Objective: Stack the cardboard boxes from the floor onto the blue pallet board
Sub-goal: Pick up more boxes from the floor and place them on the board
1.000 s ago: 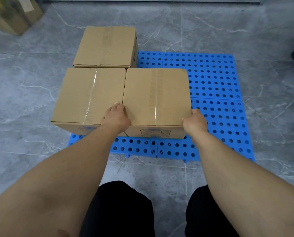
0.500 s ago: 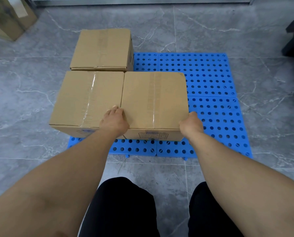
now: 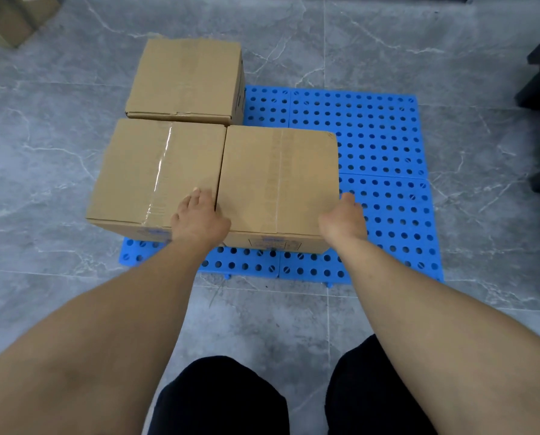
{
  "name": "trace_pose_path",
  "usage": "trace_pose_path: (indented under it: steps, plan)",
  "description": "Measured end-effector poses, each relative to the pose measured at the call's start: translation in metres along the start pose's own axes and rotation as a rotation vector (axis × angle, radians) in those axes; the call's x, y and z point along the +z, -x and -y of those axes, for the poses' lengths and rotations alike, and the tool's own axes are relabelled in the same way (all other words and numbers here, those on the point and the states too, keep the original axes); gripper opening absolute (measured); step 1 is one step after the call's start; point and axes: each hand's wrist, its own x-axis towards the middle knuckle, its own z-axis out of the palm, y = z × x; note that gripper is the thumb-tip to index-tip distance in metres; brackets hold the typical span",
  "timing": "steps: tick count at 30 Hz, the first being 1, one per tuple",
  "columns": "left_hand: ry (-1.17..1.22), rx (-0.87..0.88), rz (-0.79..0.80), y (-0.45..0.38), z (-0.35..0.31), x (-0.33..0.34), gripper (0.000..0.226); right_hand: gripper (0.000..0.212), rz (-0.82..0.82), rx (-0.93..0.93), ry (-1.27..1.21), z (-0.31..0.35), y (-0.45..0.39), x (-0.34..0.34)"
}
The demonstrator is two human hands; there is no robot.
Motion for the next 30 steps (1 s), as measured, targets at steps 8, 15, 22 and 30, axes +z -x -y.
trace_pose_path:
  steps: [8, 15, 22, 30]
  plan:
    - [0.16, -0.139, 0.034, 0.071, -0.001, -0.066, 0.063, 0.039, 0.11, -0.121, 0.325, 0.035, 0.069, -0.056]
    - [0.222, -0.175, 0.13, 0.163, -0.025, -0.126, 0.054, 0.024, 0.228, -0.198, 0.508, 0.055, 0.162, -0.116]
    - [0.189, -0.2, 0.177, 0.247, -0.04, -0.206, 0.052, 0.029, 0.251, -0.352, 0.603, 0.1, 0.243, -0.175]
    - [0.205, -0.345, 0.097, 0.333, -0.031, -0.302, 0.06, 0.048, 0.278, -0.63, 0.698, 0.17, 0.327, -0.226]
